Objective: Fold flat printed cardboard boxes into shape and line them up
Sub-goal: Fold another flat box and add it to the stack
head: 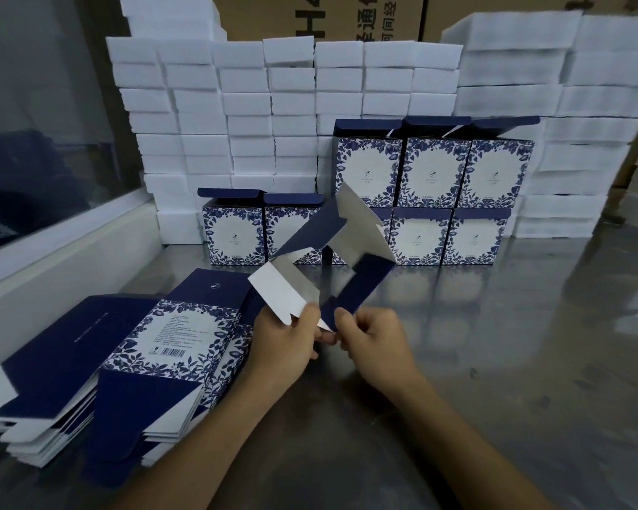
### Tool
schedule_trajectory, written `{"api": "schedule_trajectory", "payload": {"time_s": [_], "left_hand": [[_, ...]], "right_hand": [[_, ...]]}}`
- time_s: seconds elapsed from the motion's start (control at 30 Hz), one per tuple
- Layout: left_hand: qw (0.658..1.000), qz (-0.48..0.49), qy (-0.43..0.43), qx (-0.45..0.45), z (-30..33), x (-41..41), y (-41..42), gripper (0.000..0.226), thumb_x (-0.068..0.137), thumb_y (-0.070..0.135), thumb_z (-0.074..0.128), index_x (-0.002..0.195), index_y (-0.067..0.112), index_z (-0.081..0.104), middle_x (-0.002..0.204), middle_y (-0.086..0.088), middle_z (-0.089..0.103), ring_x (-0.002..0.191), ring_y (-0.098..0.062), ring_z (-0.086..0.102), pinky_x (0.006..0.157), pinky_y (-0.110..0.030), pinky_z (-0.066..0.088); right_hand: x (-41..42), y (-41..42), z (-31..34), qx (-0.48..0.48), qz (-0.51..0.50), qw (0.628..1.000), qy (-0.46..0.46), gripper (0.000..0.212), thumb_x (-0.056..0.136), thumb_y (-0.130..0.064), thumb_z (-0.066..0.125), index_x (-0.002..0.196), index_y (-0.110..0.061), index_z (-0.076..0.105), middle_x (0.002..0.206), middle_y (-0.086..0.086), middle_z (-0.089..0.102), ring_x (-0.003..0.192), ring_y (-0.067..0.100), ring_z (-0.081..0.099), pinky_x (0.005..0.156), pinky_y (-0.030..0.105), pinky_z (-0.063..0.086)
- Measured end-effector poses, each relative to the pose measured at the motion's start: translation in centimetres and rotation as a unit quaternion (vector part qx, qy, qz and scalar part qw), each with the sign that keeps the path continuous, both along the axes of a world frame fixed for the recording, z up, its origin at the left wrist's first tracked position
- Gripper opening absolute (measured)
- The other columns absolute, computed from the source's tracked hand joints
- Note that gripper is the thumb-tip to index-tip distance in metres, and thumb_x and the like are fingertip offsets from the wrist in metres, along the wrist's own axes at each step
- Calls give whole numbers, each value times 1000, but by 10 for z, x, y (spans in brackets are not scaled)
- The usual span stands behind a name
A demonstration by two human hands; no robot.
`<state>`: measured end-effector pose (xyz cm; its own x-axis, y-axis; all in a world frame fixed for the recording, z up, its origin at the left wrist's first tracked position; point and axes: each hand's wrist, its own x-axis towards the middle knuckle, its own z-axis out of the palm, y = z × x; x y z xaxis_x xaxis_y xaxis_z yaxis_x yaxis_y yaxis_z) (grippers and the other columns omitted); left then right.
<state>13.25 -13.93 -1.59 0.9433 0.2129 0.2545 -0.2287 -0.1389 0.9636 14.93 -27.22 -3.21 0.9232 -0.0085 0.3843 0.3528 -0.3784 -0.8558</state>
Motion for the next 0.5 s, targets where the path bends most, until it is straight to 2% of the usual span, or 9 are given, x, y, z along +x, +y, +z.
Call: {"api": "schedule_trajectory", "payload": {"time_s": [0.07,0.17,0.27,0.33,0.43,0.5], "left_hand": [[1000,-14,5,11,0,-1,-2,22,92,12,54,74,15,65,60,-5,71,59,-18,71,42,-21,46],[1000,-11,5,24,-1,-1,1,37,92,13,55,56,19,64,59,-4,70,58,-19,70,43,-22,46],[999,-5,-9,41,1,-1,5,42,91,14,58,52,25,67,56,-1,69,52,-13,66,47,-22,49],[999,-4,-17,48,3,-3,5,35,86,22,60,54,32,69,56,1,69,52,-10,65,52,-25,50],[999,-22,-9,49,3,-6,4,24,76,35,56,57,37,70,57,0,69,54,-11,66,53,-27,50],[1000,-16,1,27,1,-4,5,26,77,36,57,57,26,70,58,-2,70,51,-12,64,49,-26,50]], "right_hand": [[2,-4,-1,14,-4,1000,3,49,96,-24,61,55,3,52,56,18,59,48,11,45,53,33,41],[3,-6,-3,49,0,999,-6,54,97,-33,63,48,-11,54,46,2,57,42,5,46,49,23,39],[8,-10,-2,113,-34,993,-18,59,99,-35,60,44,-16,52,41,-4,49,40,7,41,46,24,35],[11,-17,-1,132,-57,989,-21,58,98,-27,60,43,-13,49,42,-1,46,41,11,37,47,25,31],[12,-27,3,124,-83,989,-25,46,87,-16,60,48,3,45,44,6,42,43,15,33,50,28,30],[11,-29,3,135,-63,989,-16,51,94,-19,63,53,8,49,44,6,44,44,15,35,49,26,30]]}}
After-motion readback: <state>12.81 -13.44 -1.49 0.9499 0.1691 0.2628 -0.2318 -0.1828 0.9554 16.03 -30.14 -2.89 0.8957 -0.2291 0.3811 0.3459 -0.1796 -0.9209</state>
